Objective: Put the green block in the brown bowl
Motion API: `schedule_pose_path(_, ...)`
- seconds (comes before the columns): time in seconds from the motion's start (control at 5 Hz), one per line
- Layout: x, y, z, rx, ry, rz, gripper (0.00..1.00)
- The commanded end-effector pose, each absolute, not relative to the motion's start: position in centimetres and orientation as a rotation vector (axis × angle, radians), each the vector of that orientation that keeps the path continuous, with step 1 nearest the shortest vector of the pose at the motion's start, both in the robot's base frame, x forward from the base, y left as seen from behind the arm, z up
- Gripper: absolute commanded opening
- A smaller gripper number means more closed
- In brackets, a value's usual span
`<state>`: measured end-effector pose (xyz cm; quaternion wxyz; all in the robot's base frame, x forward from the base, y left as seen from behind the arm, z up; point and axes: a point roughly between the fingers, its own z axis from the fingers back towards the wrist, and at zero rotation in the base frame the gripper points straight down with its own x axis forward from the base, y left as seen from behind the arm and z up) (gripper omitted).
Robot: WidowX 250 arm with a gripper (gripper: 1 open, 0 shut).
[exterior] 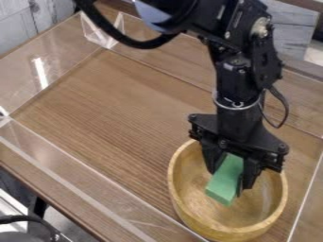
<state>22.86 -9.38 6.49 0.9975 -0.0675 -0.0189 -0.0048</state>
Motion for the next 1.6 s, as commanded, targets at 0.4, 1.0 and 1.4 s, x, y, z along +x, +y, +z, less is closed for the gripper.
schedule_pose_path(0.4, 24.48, -9.19, 7.48, -0.171, -0.082, 0.004, 0.00)
schedule_pose_path(1.0, 24.88, -8.90, 7.38, -0.191, -0.080, 0.009, 0.00)
schedule_pose_path(1.4, 25.12, -8.74, 7.31, -0.203, -0.079, 0.011, 0.00)
